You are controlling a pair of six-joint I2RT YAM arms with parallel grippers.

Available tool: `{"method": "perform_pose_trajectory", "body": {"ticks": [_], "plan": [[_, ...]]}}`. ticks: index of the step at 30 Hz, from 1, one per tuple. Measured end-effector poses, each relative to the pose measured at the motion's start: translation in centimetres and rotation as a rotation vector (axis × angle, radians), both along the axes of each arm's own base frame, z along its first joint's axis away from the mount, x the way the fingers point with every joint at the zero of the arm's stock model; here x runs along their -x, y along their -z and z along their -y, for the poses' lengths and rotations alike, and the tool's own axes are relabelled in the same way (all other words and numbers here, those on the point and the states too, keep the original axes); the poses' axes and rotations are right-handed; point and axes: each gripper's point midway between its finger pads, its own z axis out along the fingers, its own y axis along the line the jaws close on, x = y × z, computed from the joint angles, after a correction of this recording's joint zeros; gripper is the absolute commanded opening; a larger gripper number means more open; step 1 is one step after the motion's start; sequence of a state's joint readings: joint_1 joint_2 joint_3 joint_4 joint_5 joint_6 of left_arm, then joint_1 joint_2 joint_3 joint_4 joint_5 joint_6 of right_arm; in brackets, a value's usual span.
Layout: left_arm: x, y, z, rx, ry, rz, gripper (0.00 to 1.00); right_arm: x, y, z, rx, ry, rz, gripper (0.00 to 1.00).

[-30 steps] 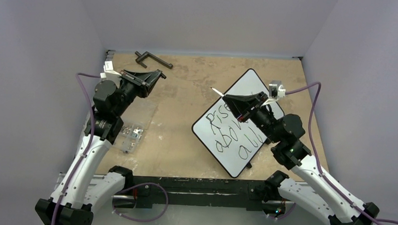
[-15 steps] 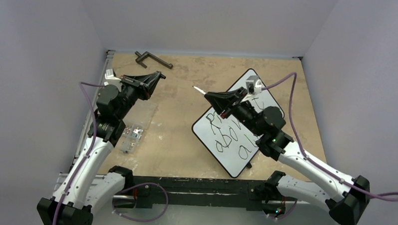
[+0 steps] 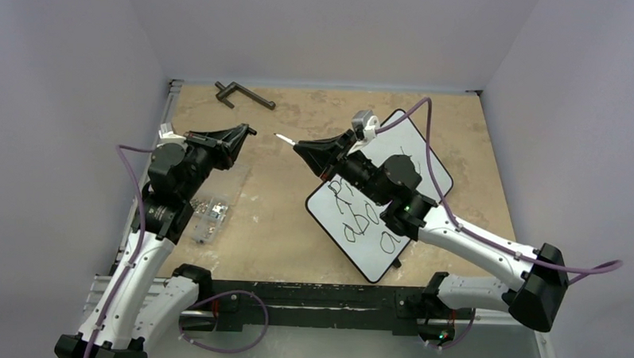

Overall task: Write a sentence on the whiteboard
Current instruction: Insert the whiteboard marker without the cap into the pen cap.

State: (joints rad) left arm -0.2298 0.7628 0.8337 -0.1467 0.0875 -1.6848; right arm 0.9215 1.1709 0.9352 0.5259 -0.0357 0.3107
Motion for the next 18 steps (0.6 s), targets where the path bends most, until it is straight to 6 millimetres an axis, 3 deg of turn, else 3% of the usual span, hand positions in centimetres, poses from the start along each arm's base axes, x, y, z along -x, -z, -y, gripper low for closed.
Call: {"method": "perform_pose_trajectory", "body": {"ticks": [9, 18], "plan": [[0.0, 0.4, -0.2, 0.002, -0.014, -0.021, 0.0, -0.2, 0.2, -2.3, 0.013, -0.017, -0.002, 0.0], [-0.2, 0.5, -0.2, 0.008, -0.015, -0.027, 0.0, -0.8, 0.9, -3.0, 0.03, -0.005, -0.011, 0.0]]}}
